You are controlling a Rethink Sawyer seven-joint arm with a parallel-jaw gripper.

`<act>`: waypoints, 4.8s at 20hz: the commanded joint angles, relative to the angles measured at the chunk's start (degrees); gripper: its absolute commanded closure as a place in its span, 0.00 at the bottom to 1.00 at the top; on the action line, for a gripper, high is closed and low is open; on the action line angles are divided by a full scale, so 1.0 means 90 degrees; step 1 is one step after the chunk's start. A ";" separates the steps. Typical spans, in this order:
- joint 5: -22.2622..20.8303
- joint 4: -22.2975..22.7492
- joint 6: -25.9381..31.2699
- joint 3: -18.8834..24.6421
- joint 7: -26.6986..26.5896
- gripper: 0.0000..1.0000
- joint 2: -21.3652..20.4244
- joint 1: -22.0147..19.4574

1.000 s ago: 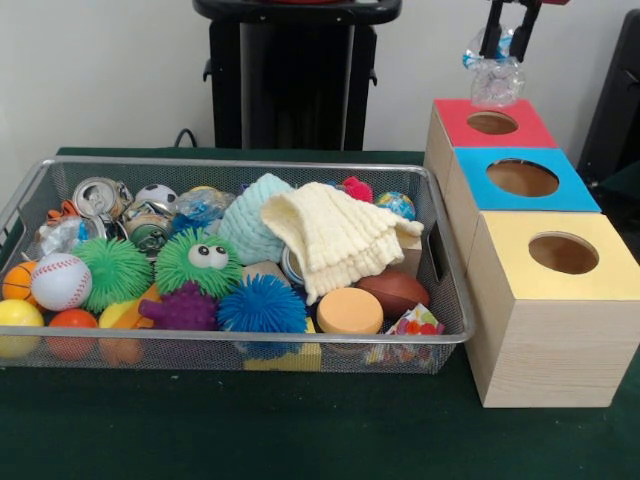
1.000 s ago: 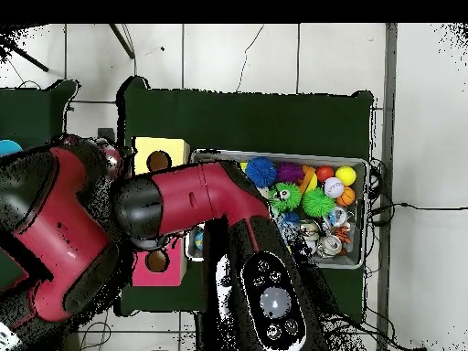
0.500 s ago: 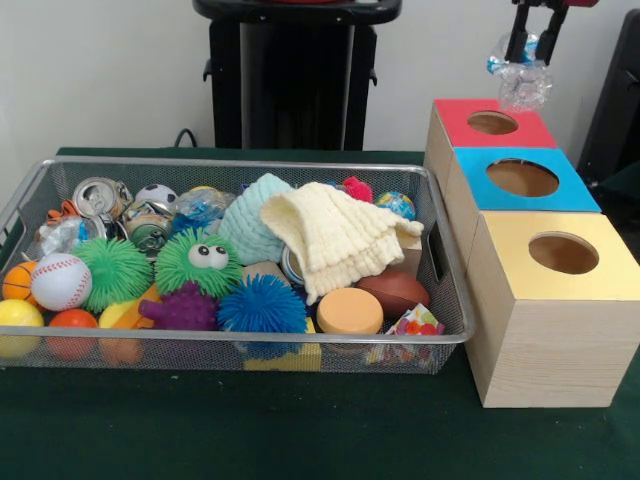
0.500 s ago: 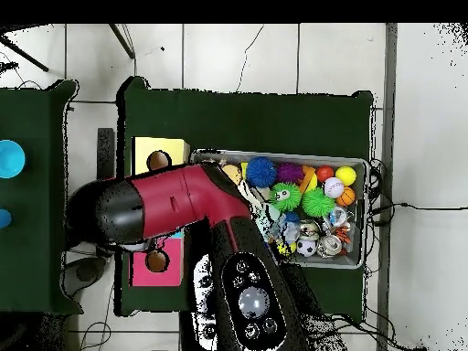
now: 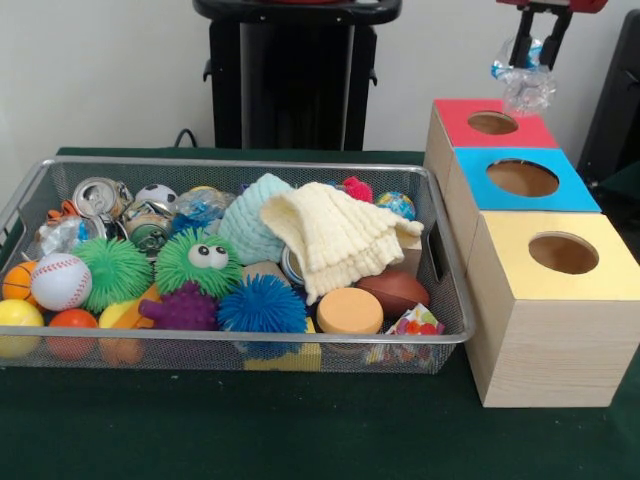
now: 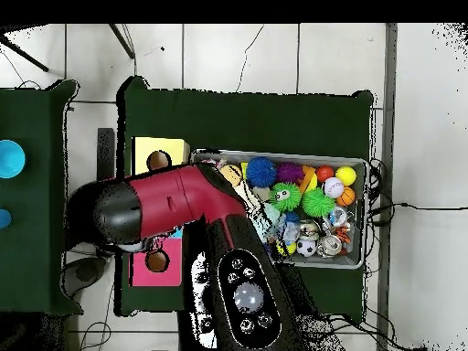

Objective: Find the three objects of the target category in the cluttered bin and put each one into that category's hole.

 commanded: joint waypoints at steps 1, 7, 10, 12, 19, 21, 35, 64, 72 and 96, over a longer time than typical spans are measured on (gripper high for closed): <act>-0.0083 -0.0026 -0.0610 -0.0025 -0.0217 1.00 0.0543 -0.0425; -0.0201 -0.0039 -0.0903 0.0098 -0.0383 1.00 0.0742 -0.0543; -0.0202 -0.0054 -0.0806 0.0096 -0.0352 1.00 0.0687 -0.0521; -0.0192 -0.0071 -0.0708 0.0085 -0.0321 1.00 0.0630 -0.0494; -0.0227 -0.0255 -0.0412 0.0072 -0.0326 1.00 0.0455 -0.0409; -0.0213 -0.0302 -0.0282 0.0065 -0.0313 1.00 0.0421 -0.0388; -0.0206 -0.0607 0.0218 0.0024 -0.0289 1.00 0.0195 -0.0238; -0.1111 -0.1014 -0.1955 0.0760 -0.1534 1.00 0.0727 -0.0803; -0.1362 -0.1039 -0.2039 0.1036 -0.1608 1.00 0.0520 -0.0939; -0.1645 -0.0664 -0.2608 0.1875 -0.2030 1.00 -0.0257 -0.1617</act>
